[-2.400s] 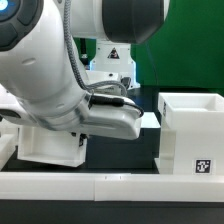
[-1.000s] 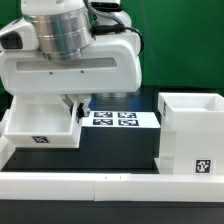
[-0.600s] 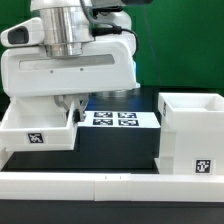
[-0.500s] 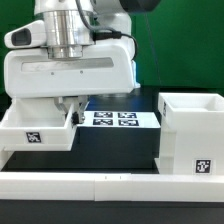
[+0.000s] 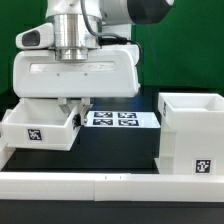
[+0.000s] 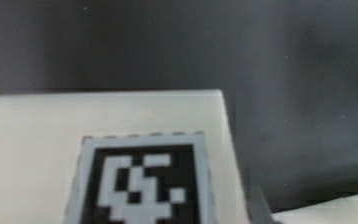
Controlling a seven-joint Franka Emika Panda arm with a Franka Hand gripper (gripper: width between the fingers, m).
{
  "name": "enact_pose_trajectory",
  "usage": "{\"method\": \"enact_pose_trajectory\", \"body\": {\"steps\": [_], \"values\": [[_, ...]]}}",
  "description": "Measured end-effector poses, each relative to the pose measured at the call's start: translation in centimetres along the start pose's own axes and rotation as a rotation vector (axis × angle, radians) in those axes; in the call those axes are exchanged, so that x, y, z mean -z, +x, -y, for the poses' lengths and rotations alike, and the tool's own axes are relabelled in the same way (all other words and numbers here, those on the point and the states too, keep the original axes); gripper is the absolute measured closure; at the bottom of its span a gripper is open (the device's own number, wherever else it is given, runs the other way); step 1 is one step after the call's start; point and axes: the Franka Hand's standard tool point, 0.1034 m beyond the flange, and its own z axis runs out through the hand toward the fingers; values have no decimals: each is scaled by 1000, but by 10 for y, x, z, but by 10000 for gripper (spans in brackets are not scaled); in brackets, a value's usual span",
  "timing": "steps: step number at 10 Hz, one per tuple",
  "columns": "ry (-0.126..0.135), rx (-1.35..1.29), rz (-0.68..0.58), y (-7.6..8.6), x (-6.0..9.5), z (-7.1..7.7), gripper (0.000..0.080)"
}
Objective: Assemble drawer
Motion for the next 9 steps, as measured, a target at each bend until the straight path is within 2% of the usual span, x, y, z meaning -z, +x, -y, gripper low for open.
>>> {"method": "enact_pose_trajectory", "body": {"steps": [2, 5, 6, 7, 8, 9], "values": [[-30, 139, -52, -7, -3, -13, 761], [-23, 112, -58, -8, -5, -13, 761], [-79, 165, -130, -3, -2, -24, 761], [-82, 212, -139, -9, -5, -24, 761], [-60, 219, -134, -14, -7, -19, 761], [-66, 221, -168, -15, -7, -20, 761]]}}
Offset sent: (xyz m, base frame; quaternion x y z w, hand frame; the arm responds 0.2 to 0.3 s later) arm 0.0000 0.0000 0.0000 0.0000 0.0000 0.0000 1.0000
